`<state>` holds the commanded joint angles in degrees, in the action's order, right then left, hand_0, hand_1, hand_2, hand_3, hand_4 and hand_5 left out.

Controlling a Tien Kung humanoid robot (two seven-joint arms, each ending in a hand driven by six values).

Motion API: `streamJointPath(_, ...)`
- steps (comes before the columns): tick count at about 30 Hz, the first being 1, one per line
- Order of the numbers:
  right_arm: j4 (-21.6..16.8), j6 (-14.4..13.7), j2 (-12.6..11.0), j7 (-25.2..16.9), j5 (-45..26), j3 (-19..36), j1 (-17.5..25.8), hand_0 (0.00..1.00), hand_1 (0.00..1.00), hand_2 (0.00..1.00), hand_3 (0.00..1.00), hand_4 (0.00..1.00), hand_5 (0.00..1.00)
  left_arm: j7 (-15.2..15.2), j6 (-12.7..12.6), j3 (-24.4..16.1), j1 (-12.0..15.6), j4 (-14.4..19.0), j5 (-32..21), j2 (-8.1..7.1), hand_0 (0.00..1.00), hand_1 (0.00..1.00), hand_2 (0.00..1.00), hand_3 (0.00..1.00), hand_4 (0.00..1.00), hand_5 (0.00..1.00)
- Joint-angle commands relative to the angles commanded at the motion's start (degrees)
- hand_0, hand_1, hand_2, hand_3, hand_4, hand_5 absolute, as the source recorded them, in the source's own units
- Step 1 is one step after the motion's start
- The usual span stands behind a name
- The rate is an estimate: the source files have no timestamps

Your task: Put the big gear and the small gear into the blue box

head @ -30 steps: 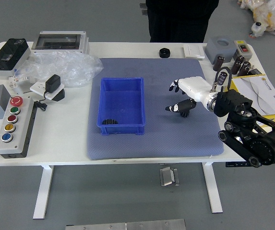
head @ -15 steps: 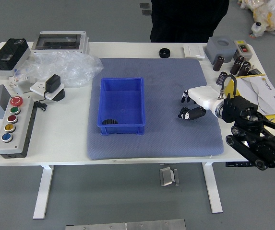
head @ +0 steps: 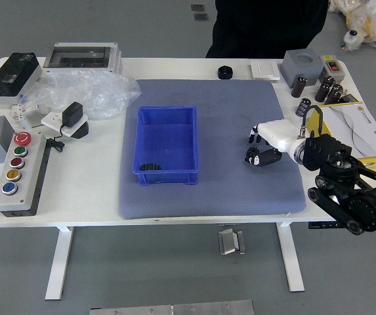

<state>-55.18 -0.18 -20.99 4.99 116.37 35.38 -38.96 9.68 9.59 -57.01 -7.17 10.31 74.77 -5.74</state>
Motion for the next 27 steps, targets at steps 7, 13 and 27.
streamJointPath(7, 0.13, -0.49, 0.5, 0.09, 0.27, -0.07, 0.44, 0.552, 0.485, 0.565, 0.638, 0.719, 0.408, 0.0, -0.01, 0.03, 0.04, 0.0, -0.05, 0.02, 0.848, 0.814, 0.794, 0.821, 0.664, 0.305)
streamJointPath(13, 0.33, -0.81, 0.86, 0.16, 0.53, -0.13, 0.81, 0.541, 0.473, 0.553, 0.634, 0.71, 0.405, -0.02, 0.0, -0.02, 0.01, 0.0, -0.01, 0.07, 0.848, 0.815, 0.793, 0.821, 0.663, 0.304)
streamJointPath(27, 0.68, -2.37, 1.38, 0.05, 1.91, -0.03, 1.56, 0.524, 0.449, 0.513, 0.591, 0.674, 0.238, -0.04, -0.03, 0.01, 0.0, 0.0, -0.14, 0.12, 0.848, 0.815, 0.793, 0.821, 0.664, 0.304)
